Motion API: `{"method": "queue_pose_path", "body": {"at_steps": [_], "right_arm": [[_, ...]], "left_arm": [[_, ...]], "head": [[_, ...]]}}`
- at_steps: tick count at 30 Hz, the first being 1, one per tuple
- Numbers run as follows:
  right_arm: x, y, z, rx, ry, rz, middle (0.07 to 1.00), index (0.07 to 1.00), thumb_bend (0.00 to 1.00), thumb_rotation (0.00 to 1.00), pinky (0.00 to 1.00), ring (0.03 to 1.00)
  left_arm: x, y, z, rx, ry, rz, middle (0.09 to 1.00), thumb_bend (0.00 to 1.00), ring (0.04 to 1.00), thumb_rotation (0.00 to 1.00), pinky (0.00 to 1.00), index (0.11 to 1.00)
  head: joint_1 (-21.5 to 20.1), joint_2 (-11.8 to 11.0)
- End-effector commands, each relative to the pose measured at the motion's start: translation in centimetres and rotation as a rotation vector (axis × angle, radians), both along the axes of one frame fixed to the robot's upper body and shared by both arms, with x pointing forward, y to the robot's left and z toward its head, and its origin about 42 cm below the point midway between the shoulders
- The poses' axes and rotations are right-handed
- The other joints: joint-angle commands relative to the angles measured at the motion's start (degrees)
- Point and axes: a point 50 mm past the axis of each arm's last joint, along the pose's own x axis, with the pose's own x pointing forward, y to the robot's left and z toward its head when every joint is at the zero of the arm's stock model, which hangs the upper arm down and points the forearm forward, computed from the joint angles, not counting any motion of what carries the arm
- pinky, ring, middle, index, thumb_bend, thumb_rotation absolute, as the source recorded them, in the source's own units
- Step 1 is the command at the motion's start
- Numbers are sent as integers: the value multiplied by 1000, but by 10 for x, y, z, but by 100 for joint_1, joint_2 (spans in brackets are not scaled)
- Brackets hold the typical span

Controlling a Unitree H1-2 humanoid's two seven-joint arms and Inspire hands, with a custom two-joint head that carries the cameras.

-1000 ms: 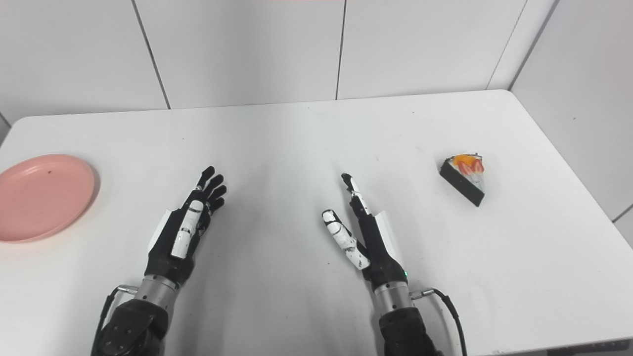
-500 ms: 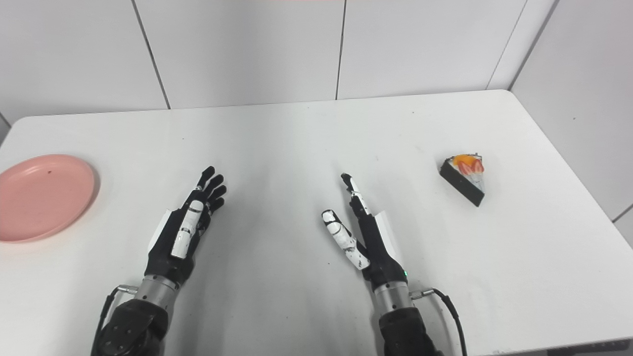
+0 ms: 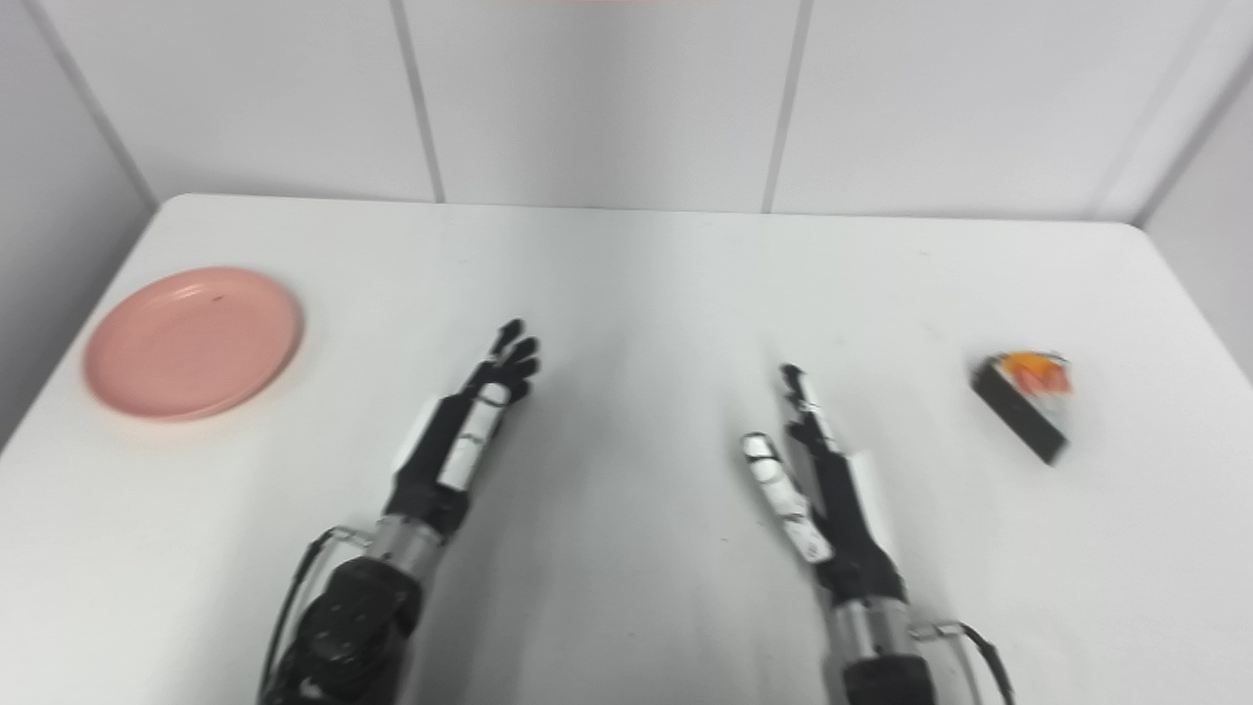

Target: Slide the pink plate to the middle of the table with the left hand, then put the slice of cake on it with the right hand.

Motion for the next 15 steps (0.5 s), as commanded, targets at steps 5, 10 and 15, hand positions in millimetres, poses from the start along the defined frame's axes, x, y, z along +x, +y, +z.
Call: {"method": "queue_pose_path", "body": {"at_steps": [5, 10, 15], "right_arm": [[-3, -10, -3, 20, -18, 9, 979, 972, 288, 1000, 949, 968], [-3, -13, -4, 22, -14, 4, 975, 968, 286, 1000, 954, 965], [-2, -17, -8, 25, -11, 13, 987, 977, 286, 1000, 962, 976]], "left_arm": [[-10, -25, -23, -2, 86, -52, 970, 377, 960, 1000, 950, 960], [-9, -27, -24, -8, 88, -47, 969, 365, 960, 1000, 950, 959], [-8, -30, -26, -3, 82, -42, 961, 362, 955, 1000, 941, 953]], "head": [[248, -101], [298, -123], [509, -222]]}}
